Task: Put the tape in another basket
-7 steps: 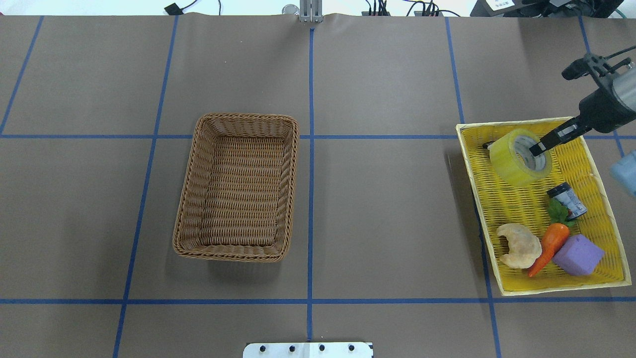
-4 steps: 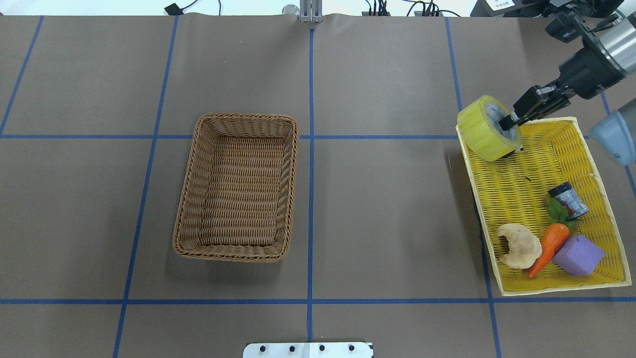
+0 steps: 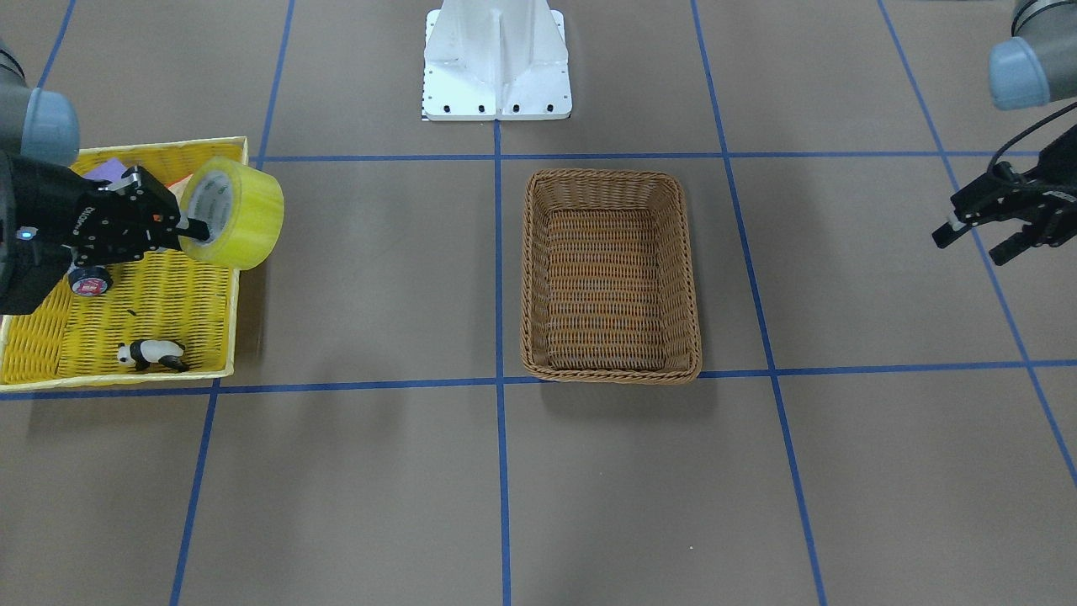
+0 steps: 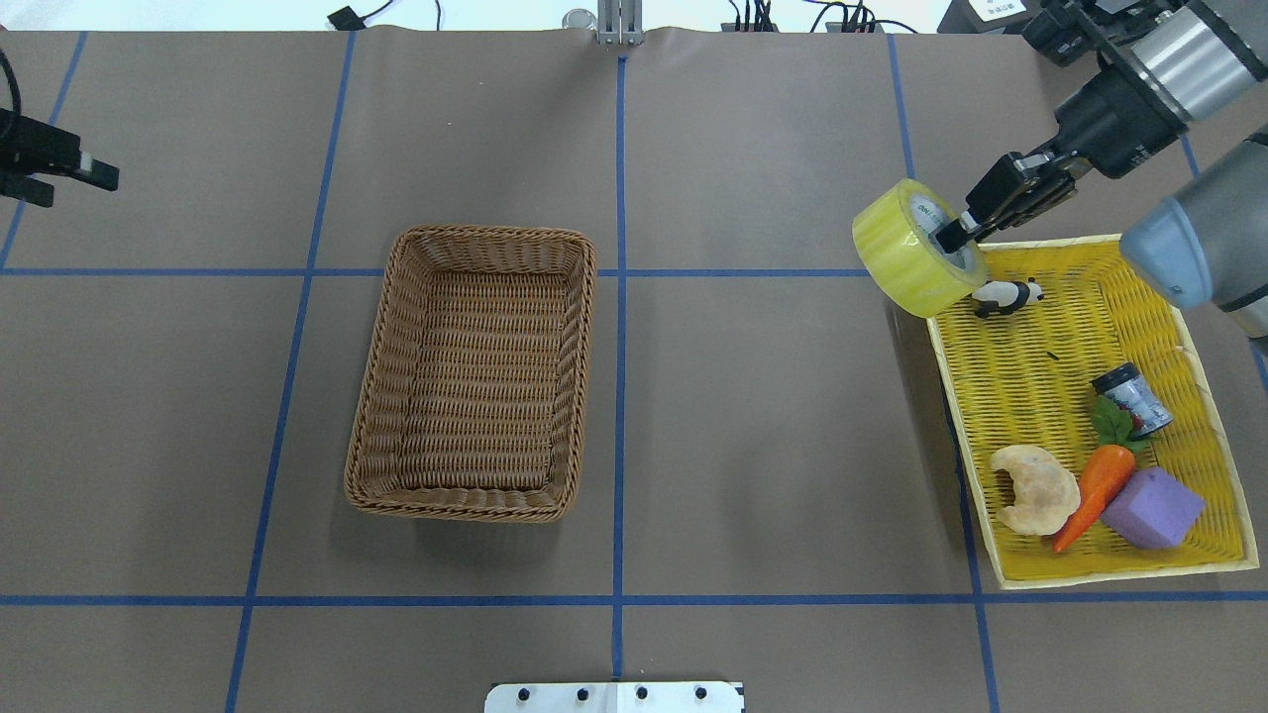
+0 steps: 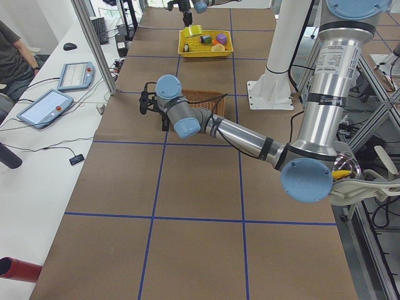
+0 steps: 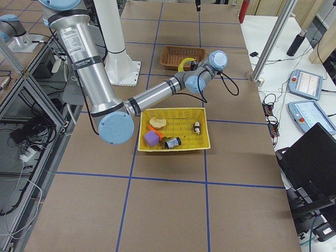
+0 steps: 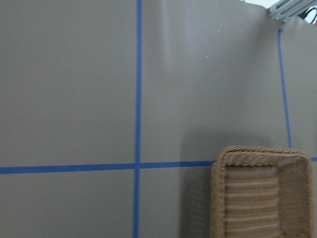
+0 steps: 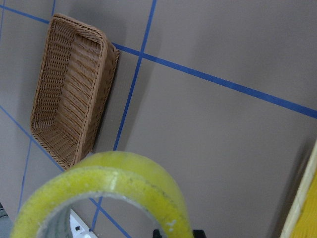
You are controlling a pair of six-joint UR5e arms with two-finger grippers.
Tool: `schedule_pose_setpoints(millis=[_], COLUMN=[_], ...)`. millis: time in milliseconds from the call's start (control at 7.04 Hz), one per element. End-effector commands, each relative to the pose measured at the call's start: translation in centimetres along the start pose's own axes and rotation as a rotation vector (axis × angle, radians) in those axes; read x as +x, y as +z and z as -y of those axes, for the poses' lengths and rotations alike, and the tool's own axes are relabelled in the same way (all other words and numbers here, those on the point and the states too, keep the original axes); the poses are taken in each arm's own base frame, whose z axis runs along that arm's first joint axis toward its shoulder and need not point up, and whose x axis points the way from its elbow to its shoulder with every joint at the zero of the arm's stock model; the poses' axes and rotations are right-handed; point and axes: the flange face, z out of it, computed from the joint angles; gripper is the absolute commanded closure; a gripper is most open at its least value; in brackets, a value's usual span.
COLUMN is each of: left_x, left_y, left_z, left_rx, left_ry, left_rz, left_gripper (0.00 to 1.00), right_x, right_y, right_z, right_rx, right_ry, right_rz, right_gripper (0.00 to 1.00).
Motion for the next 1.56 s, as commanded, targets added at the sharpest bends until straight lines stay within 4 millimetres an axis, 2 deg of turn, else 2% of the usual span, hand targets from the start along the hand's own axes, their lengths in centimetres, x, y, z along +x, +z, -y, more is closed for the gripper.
schedule_pose_setpoints(millis=[0,142,284,426,568,710,852,994,1420], left_x=[6.9,8.5,11.0,13.3,15.7,19.7,22.8,23.6,28.1], left_y=[3.2,4.6,6.3,9.6,11.1,12.4,14.5,15.3,17.1], left_z=[-2.2,-2.9,-3.8,-7.4,-9.0,-10.1,-12.9,-15.0,-19.2], left_rx=[-0.046,-0.077,-0.046,-0.033,-0.035,-0.032,-0.030,-0.015,-0.038], left_ry=[-0.107,-0.145,-0.196,-0.273,-0.286,-0.301,-0.329,-0.339,-0.367], left_rz=[-0.161,-0.224,-0.332,-0.479,-0.560,-0.630,-0.709,-0.797,-0.926], left_gripper=[0.03,0.03,0.03,0.03,0.03,0.03,0.03,0.03,0.03], right_x=[-2.0,-2.5,-3.3,-3.7,-3.7,-3.7,-3.6,-3.5,-2.0], right_y=[1.2,1.1,1.2,1.2,1.2,1.4,1.4,1.4,1.6], right_z=[1.6,2.1,3.1,3.8,4.0,3.9,3.9,3.9,3.9], right_rx=[-0.055,-0.057,-0.072,-0.087,-0.099,-0.115,-0.131,-0.144,-0.229], right_ry=[-0.016,-0.024,-0.028,-0.027,-0.022,-0.016,-0.010,-0.002,0.056], right_rz=[0.072,0.078,0.104,0.128,0.145,0.167,0.192,0.209,0.345], right_gripper=[1.00,1.00,1.00,1.00,1.00,1.00,1.00,1.00,1.00])
